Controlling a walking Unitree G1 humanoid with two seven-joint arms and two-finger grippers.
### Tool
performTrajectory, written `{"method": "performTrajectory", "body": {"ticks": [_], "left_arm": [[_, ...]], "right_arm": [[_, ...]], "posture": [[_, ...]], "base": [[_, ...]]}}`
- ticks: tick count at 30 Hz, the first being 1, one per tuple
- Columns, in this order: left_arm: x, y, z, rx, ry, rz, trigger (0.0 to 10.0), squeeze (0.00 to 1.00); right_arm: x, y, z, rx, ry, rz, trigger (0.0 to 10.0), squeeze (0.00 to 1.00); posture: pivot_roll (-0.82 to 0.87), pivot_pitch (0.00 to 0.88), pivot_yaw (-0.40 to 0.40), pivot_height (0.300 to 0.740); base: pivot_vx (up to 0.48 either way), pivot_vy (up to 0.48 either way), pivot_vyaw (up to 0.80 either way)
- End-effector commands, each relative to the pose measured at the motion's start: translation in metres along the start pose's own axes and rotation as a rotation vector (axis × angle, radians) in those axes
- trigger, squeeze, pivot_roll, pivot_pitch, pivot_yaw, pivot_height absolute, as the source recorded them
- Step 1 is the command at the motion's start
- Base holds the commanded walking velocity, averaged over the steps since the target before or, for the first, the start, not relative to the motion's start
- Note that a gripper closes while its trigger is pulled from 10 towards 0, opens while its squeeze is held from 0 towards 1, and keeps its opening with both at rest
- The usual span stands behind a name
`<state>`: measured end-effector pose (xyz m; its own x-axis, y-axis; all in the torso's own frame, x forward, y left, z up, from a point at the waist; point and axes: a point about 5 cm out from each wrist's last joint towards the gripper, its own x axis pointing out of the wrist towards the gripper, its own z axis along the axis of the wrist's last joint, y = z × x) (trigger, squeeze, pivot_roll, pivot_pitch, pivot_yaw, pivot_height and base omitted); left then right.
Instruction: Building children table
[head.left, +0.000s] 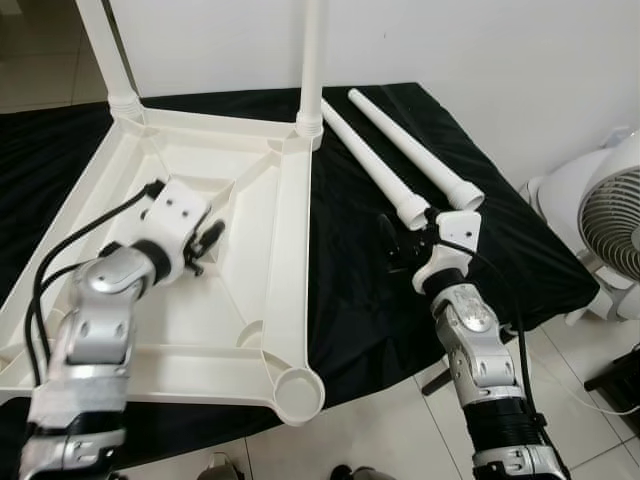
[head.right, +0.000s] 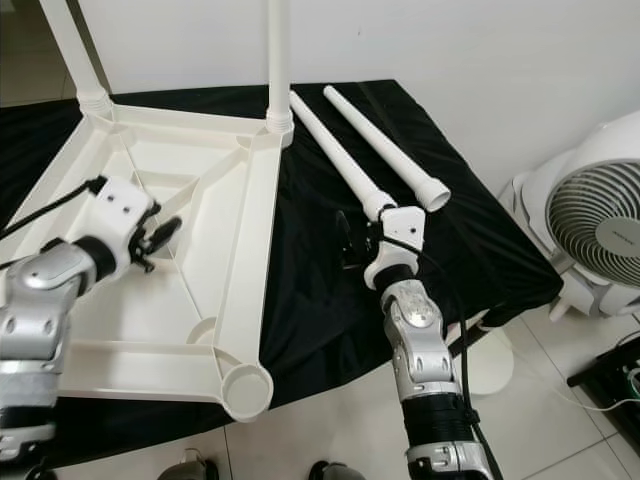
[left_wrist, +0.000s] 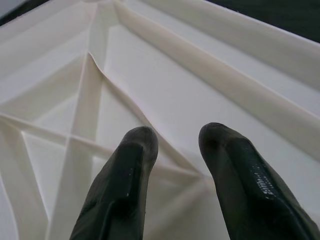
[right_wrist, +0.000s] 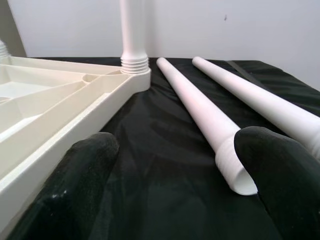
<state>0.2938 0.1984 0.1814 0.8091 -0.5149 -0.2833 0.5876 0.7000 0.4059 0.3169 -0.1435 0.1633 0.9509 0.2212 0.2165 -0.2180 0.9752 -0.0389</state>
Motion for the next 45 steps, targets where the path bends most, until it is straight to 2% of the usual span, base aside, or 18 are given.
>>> {"method": "performTrajectory", "body": {"ticks": [1, 3, 5, 8, 9, 10, 13, 20, 26, 33, 36, 38, 40, 45], "left_arm": [[-0.011, -0.008, 0.002, 0.016, -0.009, -0.122, 10.0, 0.0], [-0.024, -0.017, -0.004, 0.034, 0.035, -0.233, 10.0, 0.0], [-0.024, -0.017, -0.004, 0.034, 0.035, -0.233, 10.0, 0.0], [-0.038, -0.027, -0.015, 0.05, 0.115, -0.354, 10.0, 0.0], [-0.038, -0.027, -0.015, 0.05, 0.115, -0.354, 10.0, 0.0], [-0.047, -0.032, -0.021, 0.04, 0.164, -0.422, 10.0, 0.0], [-0.053, -0.035, -0.023, 0.029, 0.185, -0.462, 10.0, 0.0], [-0.059, -0.04, -0.023, 0.014, 0.194, -0.511, 10.0, 0.0], [-0.066, -0.038, -0.002, -0.074, 0.073, -0.533, 10.0, 0.0], [-0.072, -0.048, 0.001, -0.114, 0.049, -0.58, 10.0, 0.0], [-0.075, -0.057, -0.004, -0.114, 0.077, -0.615, 10.0, 0.0], [-0.075, -0.057, -0.004, -0.114, 0.077, -0.615, 10.0, 0.0], [-0.076, -0.066, -0.016, -0.087, 0.151, -0.635, 10.0, 0.0], [-0.066, -0.068, -0.026, -0.047, 0.209, -0.587, 10.0, 0.0]], "right_arm": [[-0.001, -0.001, -0.004, 0.005, 0.017, 0.002, 10.0, 0.0], [-0.001, -0.002, -0.004, 0.0, 0.017, 0.005, 10.0, 0.0], [-0.001, -0.002, -0.004, 0.0, 0.017, 0.005, 10.0, 0.0], [-0.001, -0.003, -0.005, -0.004, 0.019, 0.008, 10.0, 0.0], [-0.001, -0.003, -0.005, -0.004, 0.019, 0.008, 10.0, 0.0], [0.0, -0.003, -0.005, -0.008, 0.021, 0.014, 10.0, 0.0], [0.001, -0.003, -0.006, -0.01, 0.021, 0.015, 10.0, 0.0], [0.001, -0.002, -0.006, -0.011, 0.021, 0.018, 10.0, 0.0], [0.001, -0.001, -0.008, -0.014, 0.025, 0.036, 10.0, 0.0], [0.001, -0.002, -0.009, -0.019, 0.029, 0.04, 10.0, 0.0], [0.0, -0.001, -0.01, -0.02, 0.033, 0.045, 10.0, 0.0], [0.0, -0.001, -0.01, -0.02, 0.033, 0.045, 10.0, 0.0], [0.0, 0.0, -0.011, -0.02, 0.035, 0.053, 10.0, 0.0], [0.002, 0.0, -0.011, -0.025, 0.034, 0.059, 10.0, 0.0]], "posture": [[0.12, 0.095, -0.047, 0.74], [0.12, 0.092, -0.051, 0.74], [0.12, 0.092, -0.051, 0.74], [0.13, 0.092, -0.055, 0.74], [0.13, 0.092, -0.055, 0.74], [0.13, 0.092, -0.057, 0.74], [0.13, 0.087, -0.058, 0.74], [0.14, 0.081, -0.063, 0.74], [0.13, 0.076, -0.068, 0.74], [0.14, 0.074, -0.07, 0.74], [0.14, 0.074, -0.072, 0.74], [0.14, 0.074, -0.072, 0.74], [0.14, 0.071, -0.077, 0.74], [0.14, 0.069, -0.079, 0.74]], "base": [[0.0, 0.0, 0.0], [0.0, 0.0, 0.0], [0.0, 0.0, 0.0], [0.0, 0.0, 0.0], [0.0, 0.0, 0.0], [0.0, 0.0, 0.0], [0.0, 0.0, 0.0], [0.0, 0.0, 0.0], [0.0, 0.0, 0.0], [0.0, 0.0, 0.0], [0.0, 0.0, 0.0], [0.0, 0.0, 0.0], [0.0, 0.0, 0.0], [0.0, 0.0, 0.0]]}}
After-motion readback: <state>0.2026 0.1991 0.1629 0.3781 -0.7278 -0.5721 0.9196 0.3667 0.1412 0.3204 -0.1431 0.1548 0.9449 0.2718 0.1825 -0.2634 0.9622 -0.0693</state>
